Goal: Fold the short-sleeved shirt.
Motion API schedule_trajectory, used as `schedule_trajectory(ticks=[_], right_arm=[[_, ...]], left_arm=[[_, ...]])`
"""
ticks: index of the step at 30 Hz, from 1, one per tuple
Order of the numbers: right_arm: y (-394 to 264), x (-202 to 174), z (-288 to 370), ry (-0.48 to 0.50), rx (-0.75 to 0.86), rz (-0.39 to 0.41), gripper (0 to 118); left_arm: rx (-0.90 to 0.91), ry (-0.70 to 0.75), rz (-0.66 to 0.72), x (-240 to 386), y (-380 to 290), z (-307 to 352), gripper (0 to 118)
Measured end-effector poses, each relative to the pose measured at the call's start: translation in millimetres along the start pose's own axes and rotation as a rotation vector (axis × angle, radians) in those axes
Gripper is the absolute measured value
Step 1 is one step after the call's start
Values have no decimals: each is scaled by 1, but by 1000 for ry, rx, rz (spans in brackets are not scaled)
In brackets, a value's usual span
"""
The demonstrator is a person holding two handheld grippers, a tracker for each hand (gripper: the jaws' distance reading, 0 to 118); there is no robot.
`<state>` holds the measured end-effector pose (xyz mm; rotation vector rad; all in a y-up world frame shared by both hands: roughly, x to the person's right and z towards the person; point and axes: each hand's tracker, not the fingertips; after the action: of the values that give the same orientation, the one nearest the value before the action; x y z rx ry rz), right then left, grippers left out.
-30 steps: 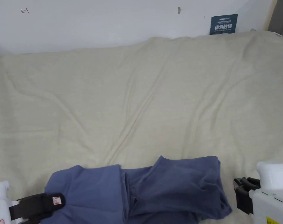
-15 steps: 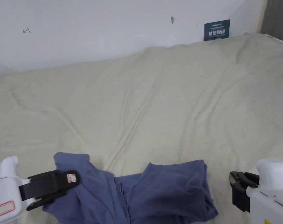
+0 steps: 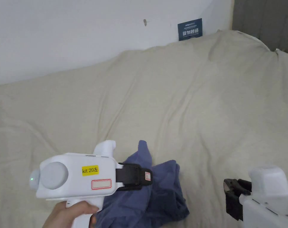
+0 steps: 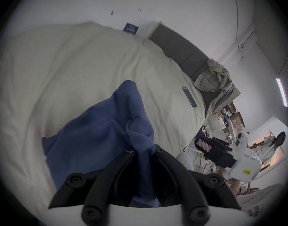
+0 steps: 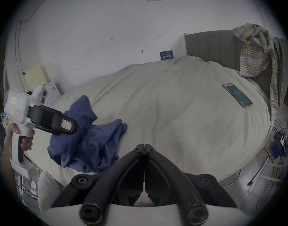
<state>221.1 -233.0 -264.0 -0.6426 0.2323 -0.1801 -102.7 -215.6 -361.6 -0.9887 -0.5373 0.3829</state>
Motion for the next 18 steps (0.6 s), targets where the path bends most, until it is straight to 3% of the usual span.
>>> schedule_trajectory(ticks=[4,5,6,8,9,14,18], right_arm=[[-3,11,0,-14,-24,-12,0],[-4,13,0,-29,-29,-11,0],[-4,14,0,-38,-31,-10,0],[-4,14,-1,-36,-33,-15,0],[-4,14,-1,-36,-32,-20,0],[-1,6,0,-10,-32,-21,0],[-1,-3,-2,-3,-31,7,0]], left_arm=[[-45,8,32,-2,-8,24,18],[-39,3,26,-7,-4,5,31],[-30,-14,35,-6,-5,12,53],[3,-106,70,-2,-5,-5,105],[18,-141,89,1,-5,-4,115],[166,15,71,-5,-1,25,116],[116,8,121,-16,-22,40,111]])
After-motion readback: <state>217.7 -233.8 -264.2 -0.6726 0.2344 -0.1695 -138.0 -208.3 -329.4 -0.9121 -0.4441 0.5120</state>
